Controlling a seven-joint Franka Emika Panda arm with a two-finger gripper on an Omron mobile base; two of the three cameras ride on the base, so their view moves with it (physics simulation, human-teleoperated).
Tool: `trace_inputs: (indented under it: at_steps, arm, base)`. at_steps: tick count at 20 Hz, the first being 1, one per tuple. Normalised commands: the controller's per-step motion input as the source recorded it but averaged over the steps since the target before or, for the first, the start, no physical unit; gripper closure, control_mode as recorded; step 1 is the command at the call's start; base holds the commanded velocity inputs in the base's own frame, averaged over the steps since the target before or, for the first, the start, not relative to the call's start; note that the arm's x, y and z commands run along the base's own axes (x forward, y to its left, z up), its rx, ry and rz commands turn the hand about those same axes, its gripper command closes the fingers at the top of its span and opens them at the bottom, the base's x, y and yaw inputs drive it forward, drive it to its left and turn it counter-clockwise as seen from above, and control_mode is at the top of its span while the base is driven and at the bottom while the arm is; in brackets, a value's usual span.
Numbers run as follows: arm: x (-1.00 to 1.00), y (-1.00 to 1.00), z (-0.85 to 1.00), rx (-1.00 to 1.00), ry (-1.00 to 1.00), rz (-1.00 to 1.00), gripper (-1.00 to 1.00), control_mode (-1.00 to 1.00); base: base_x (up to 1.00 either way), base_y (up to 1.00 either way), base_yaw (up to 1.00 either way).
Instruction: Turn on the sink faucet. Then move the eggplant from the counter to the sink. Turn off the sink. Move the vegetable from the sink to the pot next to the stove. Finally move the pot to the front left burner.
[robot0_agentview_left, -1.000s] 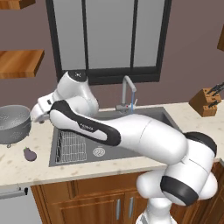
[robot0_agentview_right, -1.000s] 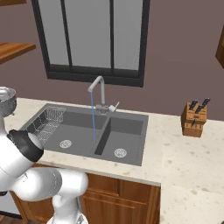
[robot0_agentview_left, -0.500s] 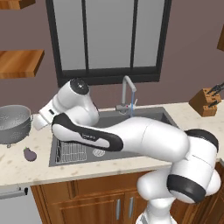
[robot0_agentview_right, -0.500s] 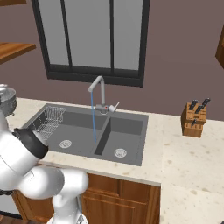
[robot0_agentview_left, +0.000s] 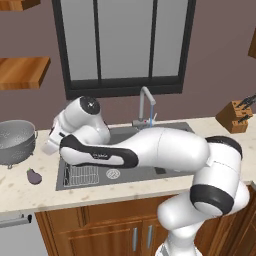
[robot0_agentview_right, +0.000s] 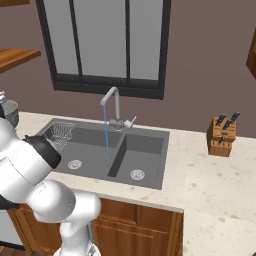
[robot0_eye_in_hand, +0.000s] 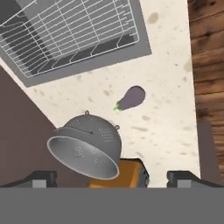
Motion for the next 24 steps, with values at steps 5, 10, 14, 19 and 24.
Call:
trace_inputs:
  at_steps: [5,10,14,19,24]
  arm:
    - [0.0,0.06,-0.06,-0.18,-0.32,0.29,-1.0,-1.0]
    - [0.01,0.01,-0.1,-0.17,-0.29,0.31,-1.0,-1.0]
    - [0.0,0.0,0.0,-0.18,-0.32,0.28,-1.0,-1.0]
    - [0.02,0.0,0.0,-0.18,-0.26,0.23,-1.0,-1.0]
    - [0.21,0.0,0.0,-0.11,0.0,0.01,-1.0,-1.0]
  base:
    - [0.0,0.0,0.0]
    - [0.0,0.0,0.0]
    - [0.0,0.0,0.0]
    - [0.0,0.0,0.0]
    - [0.0,0.0,0.0]
